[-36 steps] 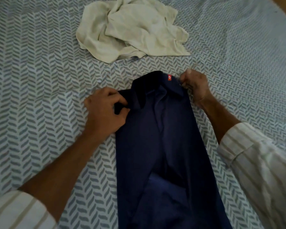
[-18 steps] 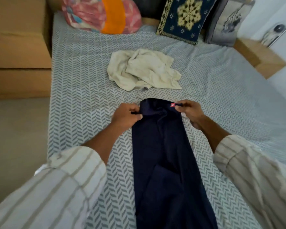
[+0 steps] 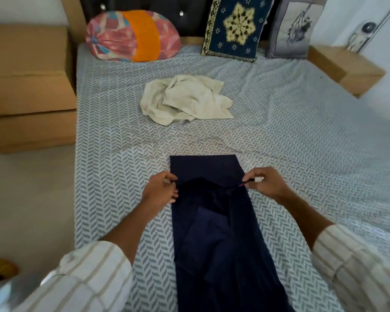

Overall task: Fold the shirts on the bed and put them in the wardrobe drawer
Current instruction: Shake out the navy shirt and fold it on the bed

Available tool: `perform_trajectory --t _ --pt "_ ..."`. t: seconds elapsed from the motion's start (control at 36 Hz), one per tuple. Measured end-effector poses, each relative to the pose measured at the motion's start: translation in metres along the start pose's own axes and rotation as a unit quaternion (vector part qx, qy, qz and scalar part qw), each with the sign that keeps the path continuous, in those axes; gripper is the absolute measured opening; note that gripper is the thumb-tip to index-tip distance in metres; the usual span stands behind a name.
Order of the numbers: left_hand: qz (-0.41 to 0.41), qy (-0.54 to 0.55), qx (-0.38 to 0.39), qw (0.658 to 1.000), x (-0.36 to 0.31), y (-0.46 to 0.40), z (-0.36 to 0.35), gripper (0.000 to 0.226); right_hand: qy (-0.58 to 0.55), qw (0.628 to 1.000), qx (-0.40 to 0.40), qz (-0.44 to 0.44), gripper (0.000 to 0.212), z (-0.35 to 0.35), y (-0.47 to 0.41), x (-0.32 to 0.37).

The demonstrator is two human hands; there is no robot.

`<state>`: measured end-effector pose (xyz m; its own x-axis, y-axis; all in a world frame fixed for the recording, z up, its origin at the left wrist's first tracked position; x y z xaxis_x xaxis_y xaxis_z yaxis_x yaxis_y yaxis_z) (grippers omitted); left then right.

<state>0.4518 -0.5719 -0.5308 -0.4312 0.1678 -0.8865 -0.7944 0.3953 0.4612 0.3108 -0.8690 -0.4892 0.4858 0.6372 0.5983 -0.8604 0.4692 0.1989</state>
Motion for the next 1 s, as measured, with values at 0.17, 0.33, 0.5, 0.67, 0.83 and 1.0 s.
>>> perform_trajectory --t 0.17,0.33,0.5,0.67,0.83,1.0 --pt "0.084 0.114 -0.037 0.989 0.008 0.011 -0.013 0.019 -0.187 0.974 -0.021 -0.125 0.021 -0.033 0.012 -0.035" --pt "0.147 0.139 -0.033 0.979 0.015 0.015 -0.026 0.028 -0.234 0.947 -0.078 -0.204 0.024 -0.046 0.001 -0.044" --pt "0.138 0.168 -0.073 0.973 0.023 0.015 -0.027 0.023 -0.221 0.947 -0.036 -0.230 0.031 -0.048 -0.007 -0.048" --pt "0.135 0.167 -0.064 0.975 0.022 0.023 -0.026 0.024 -0.268 0.929 -0.041 -0.253 0.018 -0.040 -0.011 -0.054" --pt "0.127 0.067 -0.063 0.988 0.021 0.023 -0.022 0.036 -0.212 0.951 -0.002 -0.226 0.015 -0.037 -0.015 -0.053" --pt "0.012 -0.109 -0.141 0.984 0.008 -0.008 -0.010 0.040 -0.201 0.963 0.003 -0.180 0.047 -0.030 -0.050 -0.040"
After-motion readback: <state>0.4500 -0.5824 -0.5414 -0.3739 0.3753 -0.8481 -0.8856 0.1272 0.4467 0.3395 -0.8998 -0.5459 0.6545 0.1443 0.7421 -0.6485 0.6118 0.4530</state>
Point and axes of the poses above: each hand's wrist, its own y-axis away from the middle knuckle, its own z-axis out of the back of the hand, x = y × z, the point moved 3 cm from there along -y, towards the middle knuckle, and after that the axes turned 11 degrees about y, right-handed, at the moved point
